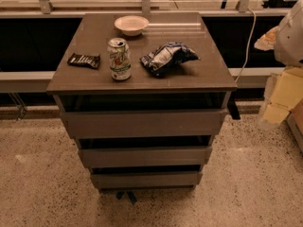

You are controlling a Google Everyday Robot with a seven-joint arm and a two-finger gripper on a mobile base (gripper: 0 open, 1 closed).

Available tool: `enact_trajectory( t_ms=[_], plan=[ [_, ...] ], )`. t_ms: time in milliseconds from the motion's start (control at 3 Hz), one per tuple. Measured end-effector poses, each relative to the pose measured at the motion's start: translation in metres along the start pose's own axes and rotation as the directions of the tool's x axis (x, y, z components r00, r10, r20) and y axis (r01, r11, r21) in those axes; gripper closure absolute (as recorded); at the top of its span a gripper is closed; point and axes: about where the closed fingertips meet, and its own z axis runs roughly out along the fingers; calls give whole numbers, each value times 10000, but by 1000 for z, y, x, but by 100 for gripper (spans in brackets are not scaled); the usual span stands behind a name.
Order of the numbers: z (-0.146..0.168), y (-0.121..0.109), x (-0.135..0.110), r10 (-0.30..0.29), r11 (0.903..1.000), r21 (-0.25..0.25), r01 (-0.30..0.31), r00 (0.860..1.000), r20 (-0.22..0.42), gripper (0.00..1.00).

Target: Open middle drawer

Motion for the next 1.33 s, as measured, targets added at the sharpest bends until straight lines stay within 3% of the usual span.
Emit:
enact_trajectory(
  t_ms=[333, 667, 1000, 1333],
  plan=[
    [0, 0, 0, 0, 10000, 0, 0, 10000, 0, 0],
    [25, -3, -1, -169, 9998, -64, 171, 9994, 299, 0],
    [76, -6, -4, -32, 10000, -55, 39, 9922, 1246, 0],
    [79, -5, -4, -78, 9999, -118, 93, 9919, 1271, 0]
  ],
)
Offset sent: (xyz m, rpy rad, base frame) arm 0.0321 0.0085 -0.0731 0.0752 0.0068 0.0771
